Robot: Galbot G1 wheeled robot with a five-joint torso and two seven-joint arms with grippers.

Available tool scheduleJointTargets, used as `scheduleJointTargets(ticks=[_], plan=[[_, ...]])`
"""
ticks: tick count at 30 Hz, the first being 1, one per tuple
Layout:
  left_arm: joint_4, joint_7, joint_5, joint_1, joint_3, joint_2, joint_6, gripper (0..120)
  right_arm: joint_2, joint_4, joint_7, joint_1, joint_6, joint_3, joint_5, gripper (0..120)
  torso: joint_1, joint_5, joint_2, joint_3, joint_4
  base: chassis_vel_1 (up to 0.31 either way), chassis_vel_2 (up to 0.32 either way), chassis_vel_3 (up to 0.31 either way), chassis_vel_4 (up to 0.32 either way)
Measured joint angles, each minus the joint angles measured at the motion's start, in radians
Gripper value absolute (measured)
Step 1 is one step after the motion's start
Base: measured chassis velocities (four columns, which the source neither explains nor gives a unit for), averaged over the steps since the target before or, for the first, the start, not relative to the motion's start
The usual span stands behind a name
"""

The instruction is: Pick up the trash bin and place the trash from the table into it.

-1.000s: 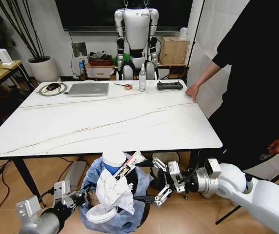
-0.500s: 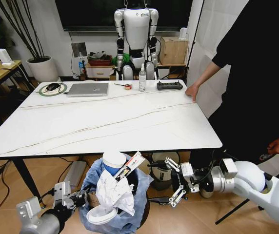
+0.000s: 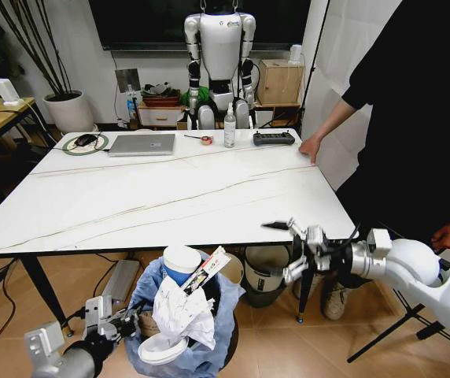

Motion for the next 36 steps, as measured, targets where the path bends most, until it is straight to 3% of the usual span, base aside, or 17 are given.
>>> scheduleJointTargets(ticks=[3, 7, 10, 17, 22, 25, 36], plan=[[0.0, 0.001, 0.006, 0.002, -0.002, -0.012, -0.001, 0, 0.039, -0.012, 0.187, -0.013, -0.01, 0.026, 0.002, 100, 0.0, -0.0002, 0.0, 0.0, -0.0001, 0.0, 0.0, 0.0, 0.0], [0.0, 0.002, 0.009, 0.004, -0.005, -0.019, -0.002, 0, 0.073, -0.004, 0.319, -0.032, -0.013, 0.046, 0.006, 100, 0.0, 0.0001, 0.0, 0.0, 0.0001, 0.0, 0.0, 0.0, 0.0], [0.0, 0.002, 0.009, 0.003, -0.009, -0.021, -0.004, 0, 0.118, 0.012, 0.406, -0.102, -0.033, 0.128, 0.021, 100, 0.0, 0.0001, 0.0, 0.0, 0.0003, 0.0, 0.0, 0.0, 0.0], [0.0, 0.002, 0.01, 0.0, -0.011, -0.021, -0.004, 0, 0.178, 0.057, 0.443, -0.276, -0.062, 0.349, 0.029, 100, 0.0, 0.0, 0.0, 0.0, -0.0001, 0.0, 0.0, 0.0, 0.0], [0.0, 0.002, 0.013, 0.0, -0.013, -0.02, -0.004, 0, 0.296, 0.109, 0.458, -0.488, -0.08, 0.561, -0.023, 100, 0.0, 0.0006, 0.0, 0.0, -0.0001, 0.0, 0.0, 0.0, 0.0], [0.0, 0.004, 0.017, 0.001, -0.012, -0.02, -0.005, 0, 0.336, 0.122, 0.454, -0.553, -0.081, 0.623, -0.042, 100, 0.0, -0.0002, 0.0, 0.0, -0.0002, 0.0, 0.0, 0.0, 0.0], [0.0, 0.016, 0.04, -0.001, -0.004, -0.013, -0.015, 0, 0.516, 0.137, 0.315, -0.776, -0.028, 0.912, -0.145, 100, 0.0, -0.0002, 0.0, 0.0, -0.0002, 0.0, 0.0, 0.0, 0.0]])
